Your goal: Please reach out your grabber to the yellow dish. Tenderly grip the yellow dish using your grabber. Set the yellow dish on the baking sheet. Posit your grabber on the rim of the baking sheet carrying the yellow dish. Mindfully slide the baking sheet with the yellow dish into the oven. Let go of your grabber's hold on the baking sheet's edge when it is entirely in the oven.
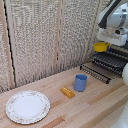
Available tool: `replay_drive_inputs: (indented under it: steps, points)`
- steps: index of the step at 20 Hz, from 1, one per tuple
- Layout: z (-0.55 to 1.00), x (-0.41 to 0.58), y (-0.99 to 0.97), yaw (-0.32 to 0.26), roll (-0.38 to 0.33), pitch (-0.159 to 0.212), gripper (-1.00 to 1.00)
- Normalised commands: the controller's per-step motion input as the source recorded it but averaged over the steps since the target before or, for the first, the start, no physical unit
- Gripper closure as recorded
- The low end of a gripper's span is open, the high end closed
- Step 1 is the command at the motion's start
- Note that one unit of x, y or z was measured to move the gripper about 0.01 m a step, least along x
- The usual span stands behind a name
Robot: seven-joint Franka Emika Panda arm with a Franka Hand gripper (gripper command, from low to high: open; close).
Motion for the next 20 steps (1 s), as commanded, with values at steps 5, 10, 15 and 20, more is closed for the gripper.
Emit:
replay_drive_inputs:
  steps: [5, 10, 15, 20]
  points:
    - [0.0, -0.001, -0.67, -0.084, 0.032, 0.0, 1.0]
    - [0.0, 0.0, -0.54, -0.059, 0.03, 0.0, 1.0]
    - [0.0, 0.0, -0.39, -0.049, 0.018, 0.0, 1.0]
    - [0.0, 0.0, -0.38, -0.04, 0.005, 0.01, 1.0]
